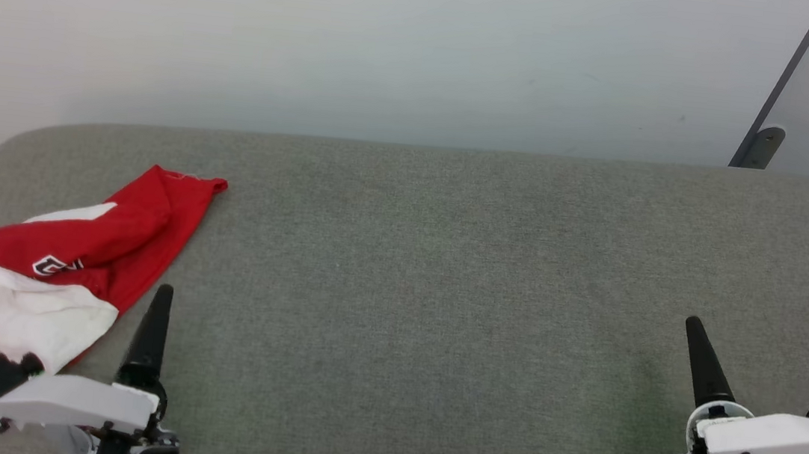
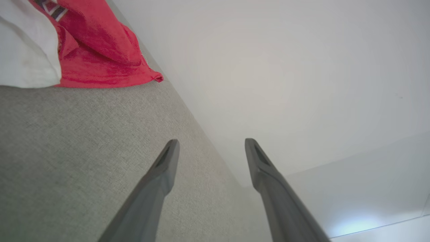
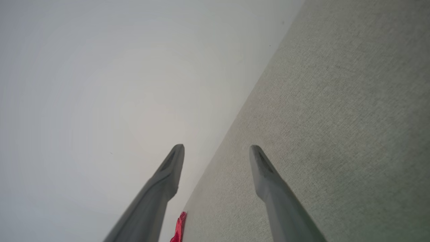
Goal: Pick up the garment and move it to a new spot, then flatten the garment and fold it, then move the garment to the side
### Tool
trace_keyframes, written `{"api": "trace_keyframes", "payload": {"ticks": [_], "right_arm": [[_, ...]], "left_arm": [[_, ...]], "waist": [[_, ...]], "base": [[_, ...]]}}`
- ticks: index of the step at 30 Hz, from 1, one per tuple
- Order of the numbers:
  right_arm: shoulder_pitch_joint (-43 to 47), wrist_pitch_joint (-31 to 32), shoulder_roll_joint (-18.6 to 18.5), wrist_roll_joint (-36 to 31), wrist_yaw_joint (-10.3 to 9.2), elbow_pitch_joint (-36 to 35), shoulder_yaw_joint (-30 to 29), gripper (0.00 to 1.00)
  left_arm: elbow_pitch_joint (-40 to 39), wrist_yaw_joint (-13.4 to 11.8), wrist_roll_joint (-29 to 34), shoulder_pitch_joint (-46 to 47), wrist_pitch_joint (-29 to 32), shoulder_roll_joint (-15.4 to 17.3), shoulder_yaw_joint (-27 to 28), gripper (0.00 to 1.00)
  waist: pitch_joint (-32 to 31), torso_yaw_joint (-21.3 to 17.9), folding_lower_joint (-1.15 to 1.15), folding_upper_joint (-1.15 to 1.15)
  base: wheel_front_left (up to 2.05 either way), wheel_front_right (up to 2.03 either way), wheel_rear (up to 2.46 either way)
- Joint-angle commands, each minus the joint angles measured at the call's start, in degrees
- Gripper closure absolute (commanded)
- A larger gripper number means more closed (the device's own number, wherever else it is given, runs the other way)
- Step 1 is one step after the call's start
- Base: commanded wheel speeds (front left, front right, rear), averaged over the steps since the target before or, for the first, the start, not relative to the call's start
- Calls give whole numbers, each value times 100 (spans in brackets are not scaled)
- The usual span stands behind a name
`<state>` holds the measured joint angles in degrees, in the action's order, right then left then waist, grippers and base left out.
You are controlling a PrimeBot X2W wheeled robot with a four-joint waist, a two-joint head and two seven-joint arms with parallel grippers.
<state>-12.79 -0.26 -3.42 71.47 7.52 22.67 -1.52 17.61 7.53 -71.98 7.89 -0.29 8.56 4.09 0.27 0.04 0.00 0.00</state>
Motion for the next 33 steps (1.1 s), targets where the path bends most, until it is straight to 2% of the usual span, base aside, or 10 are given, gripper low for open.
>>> {"api": "trace_keyframes", "payload": {"ticks": [1, 10, 19, 33], "right_arm": [[-239, -75, -38, -360, 0, -17, 13, 0], [-449, -268, -23, -1719, -1, 116, 41, 0], [-602, -446, 5, -2851, -1, 253, 93, 0], [-823, -675, 32, -4076, -2, 499, 79, 0]], "left_arm": [[-103, -4, 353, 188, -72, 91, 32, 0], [-187, -4, 1548, 217, -264, 217, 18, 0], [-205, -4, 2456, 230, -440, 313, 54, 0], [-143, -4, 3421, 271, -669, 440, -22, 0]], "waist": [[-1, 0, 0, 0], [7, -5, 0, 0], [2, -9, 0, 0], [-12, -8, 0, 0]], "base": [[0, 0, 0], [0, 0, 0], [0, 0, 0], [0, 0, 0]]}}
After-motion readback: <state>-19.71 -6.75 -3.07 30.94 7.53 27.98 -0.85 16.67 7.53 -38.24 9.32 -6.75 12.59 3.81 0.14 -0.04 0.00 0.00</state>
